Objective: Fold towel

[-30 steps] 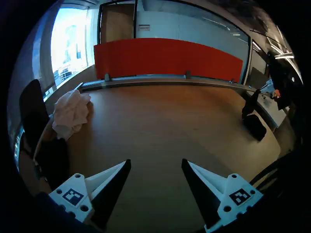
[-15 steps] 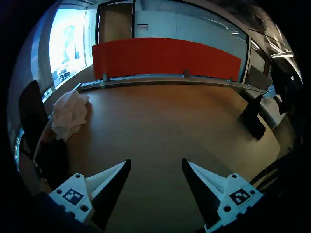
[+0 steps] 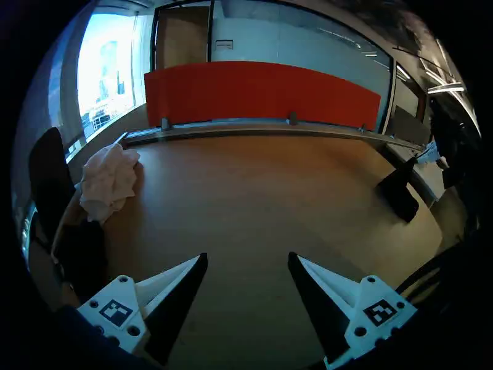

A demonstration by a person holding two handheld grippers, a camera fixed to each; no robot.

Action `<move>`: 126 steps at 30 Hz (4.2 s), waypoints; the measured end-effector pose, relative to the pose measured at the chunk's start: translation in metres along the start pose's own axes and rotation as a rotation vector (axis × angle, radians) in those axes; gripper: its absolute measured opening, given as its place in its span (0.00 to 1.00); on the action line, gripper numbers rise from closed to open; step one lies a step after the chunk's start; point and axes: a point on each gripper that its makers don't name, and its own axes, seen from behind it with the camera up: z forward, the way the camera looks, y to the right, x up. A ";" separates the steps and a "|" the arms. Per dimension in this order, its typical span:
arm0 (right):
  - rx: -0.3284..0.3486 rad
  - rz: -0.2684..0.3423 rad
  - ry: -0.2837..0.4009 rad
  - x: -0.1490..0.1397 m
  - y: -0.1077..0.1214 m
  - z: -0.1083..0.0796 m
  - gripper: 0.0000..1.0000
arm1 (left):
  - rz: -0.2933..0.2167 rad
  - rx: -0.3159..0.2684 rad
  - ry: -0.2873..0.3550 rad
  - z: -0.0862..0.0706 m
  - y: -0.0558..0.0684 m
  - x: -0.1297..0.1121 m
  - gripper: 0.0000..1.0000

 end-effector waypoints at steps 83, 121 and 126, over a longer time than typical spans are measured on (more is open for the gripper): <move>-0.102 0.118 -0.261 -0.153 0.014 0.024 0.87 | 0.024 0.021 -0.020 -0.009 -0.010 -0.006 0.97; 0.050 0.062 -0.152 -0.088 -0.086 0.072 0.47 | -0.008 0.053 -0.015 -0.019 -0.028 -0.015 0.97; 0.048 0.056 -0.160 -0.091 -0.086 0.073 0.33 | -0.008 0.054 -0.015 -0.018 -0.029 -0.015 0.97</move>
